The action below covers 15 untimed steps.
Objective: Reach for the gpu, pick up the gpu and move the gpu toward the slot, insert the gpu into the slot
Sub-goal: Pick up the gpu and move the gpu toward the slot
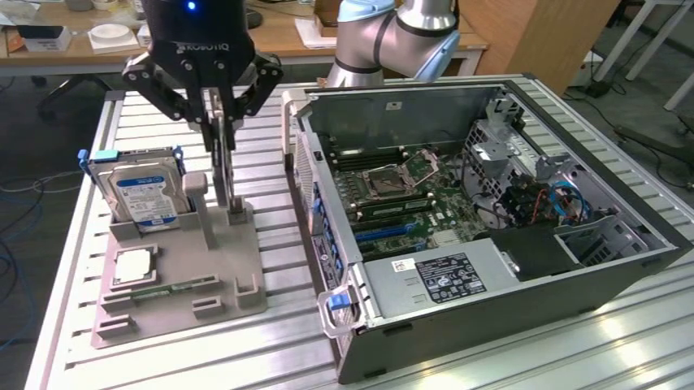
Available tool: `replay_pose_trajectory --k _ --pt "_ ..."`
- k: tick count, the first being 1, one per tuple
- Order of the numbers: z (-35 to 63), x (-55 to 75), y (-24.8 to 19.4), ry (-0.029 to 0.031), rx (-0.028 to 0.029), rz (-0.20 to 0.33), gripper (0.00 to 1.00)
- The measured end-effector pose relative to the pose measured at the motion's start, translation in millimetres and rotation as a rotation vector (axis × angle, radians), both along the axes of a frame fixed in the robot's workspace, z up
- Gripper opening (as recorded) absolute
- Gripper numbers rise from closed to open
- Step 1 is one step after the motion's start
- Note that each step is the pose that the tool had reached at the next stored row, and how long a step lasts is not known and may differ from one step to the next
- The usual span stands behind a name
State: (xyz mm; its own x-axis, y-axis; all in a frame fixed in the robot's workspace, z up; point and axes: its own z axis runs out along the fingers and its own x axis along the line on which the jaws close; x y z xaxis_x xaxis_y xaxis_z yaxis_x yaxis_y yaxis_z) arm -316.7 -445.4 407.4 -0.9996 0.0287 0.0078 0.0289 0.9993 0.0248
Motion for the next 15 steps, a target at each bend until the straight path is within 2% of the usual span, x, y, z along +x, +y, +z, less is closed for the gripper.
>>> replay_pose_trajectory --k 15 --pt "24.8 0.0 0.0 -0.0001 0.0002 0.0 0.26"
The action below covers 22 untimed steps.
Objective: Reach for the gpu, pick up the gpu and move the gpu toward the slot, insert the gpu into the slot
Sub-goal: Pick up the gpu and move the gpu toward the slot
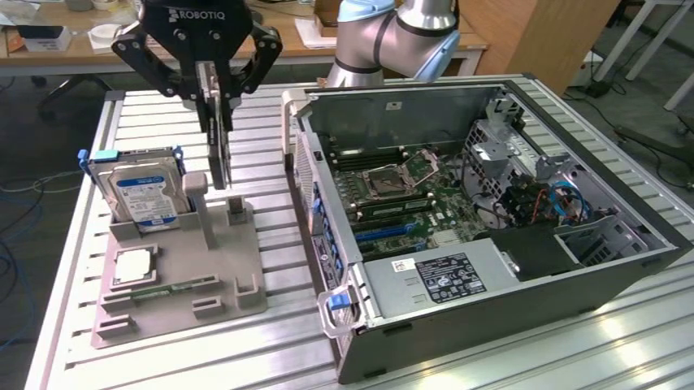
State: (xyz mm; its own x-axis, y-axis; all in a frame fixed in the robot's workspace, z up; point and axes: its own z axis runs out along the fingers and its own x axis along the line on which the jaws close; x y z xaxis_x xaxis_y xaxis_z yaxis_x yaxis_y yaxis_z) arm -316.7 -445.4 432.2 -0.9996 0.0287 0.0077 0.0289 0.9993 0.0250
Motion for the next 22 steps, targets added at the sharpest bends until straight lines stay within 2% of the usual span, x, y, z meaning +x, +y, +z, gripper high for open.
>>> replay_pose_trajectory --k 2,3,8,22 --pt "1.4 0.0 0.0 0.0001 0.0001 0.0 0.26" --pt "1.3 0.0 -0.1 0.0 0.0024 0.0 0.26" --pt "1.4 0.8 -0.1 0.0001 0.0023 0.0 0.26" --pt "1.3 25.1 -0.1 0.0001 0.0023 0.0 0.26"
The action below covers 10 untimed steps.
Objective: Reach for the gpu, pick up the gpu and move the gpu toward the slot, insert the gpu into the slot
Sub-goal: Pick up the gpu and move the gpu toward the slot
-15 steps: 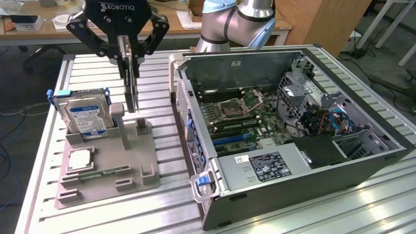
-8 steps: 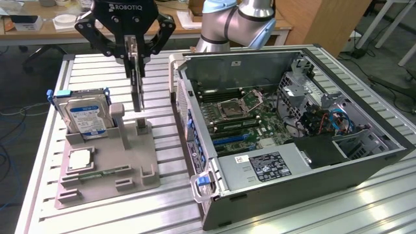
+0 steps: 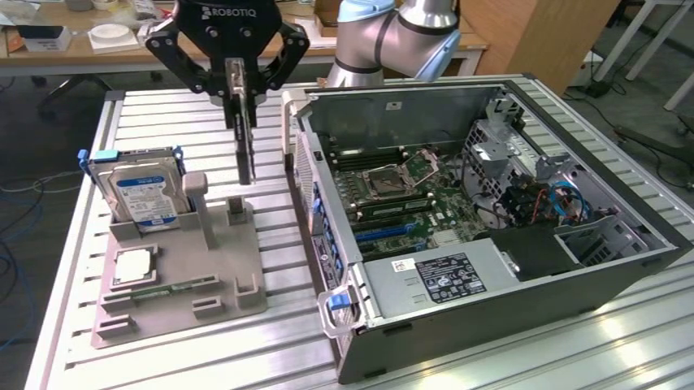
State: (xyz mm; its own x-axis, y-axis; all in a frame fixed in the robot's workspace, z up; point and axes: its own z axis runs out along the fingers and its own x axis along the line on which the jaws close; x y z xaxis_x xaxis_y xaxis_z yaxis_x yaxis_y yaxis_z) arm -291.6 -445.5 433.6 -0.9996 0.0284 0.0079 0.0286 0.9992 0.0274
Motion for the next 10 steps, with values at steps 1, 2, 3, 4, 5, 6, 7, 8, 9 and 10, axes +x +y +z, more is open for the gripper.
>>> replay_pose_trajectory --k 1,2,3,4,5,6,7,8,9,10 --pt "0.0 1.5 0.0 0.0 0.0 0.0 0.26" --pt "0.0 3.1 0.0 0.0 0.0 0.0 0.26" --pt "0.0 4.7 0.0 0.0 0.0 0.0 0.26" --pt "-0.1 6.3 0.0 -0.0001 0.0 0.0 0.26" --pt "-0.1 8.0 0.0 -0.0001 0.0 0.0 0.26" --pt "-0.1 9.7 0.0 -0.0001 0.0001 0.0 0.26" --pt "-0.1 10.9 0.0 -0.0001 0.0001 0.0 0.26" --pt "-0.1 11.9 0.0 0.0 0.0 0.0 0.26" --pt "-0.1 13.2 0.0 0.0 0.0001 0.001 0.26" --pt "-0.1 14.4 0.0 0.0 0.0001 0.001 0.26"
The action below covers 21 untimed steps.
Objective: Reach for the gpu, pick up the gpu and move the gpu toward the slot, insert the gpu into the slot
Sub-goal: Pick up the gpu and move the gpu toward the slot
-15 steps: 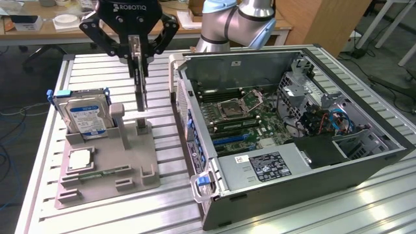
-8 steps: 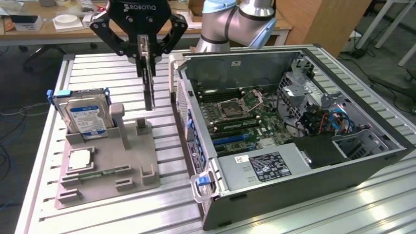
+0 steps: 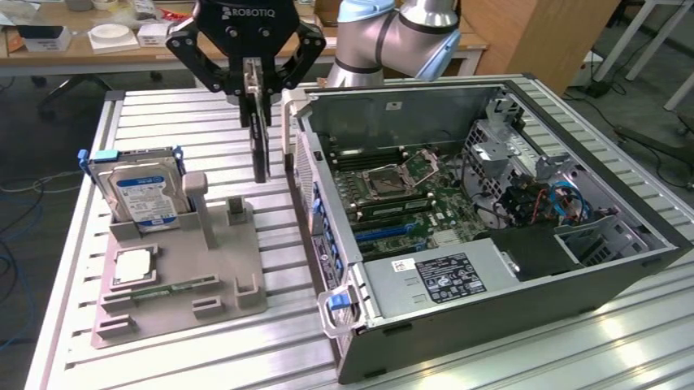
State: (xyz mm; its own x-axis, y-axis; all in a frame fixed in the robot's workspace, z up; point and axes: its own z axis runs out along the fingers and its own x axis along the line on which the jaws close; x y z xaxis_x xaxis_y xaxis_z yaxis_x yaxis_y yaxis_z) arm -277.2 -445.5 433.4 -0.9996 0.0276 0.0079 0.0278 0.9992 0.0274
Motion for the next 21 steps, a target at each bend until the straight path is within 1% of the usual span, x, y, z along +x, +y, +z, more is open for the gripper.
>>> replay_pose_trajectory --k 7,21 --pt "-0.1 8.3 0.0 0.0 0.0014 0.003 0.26" --pt "-0.5 31.0 0.0 0.0 0.002 0.004 0.26"
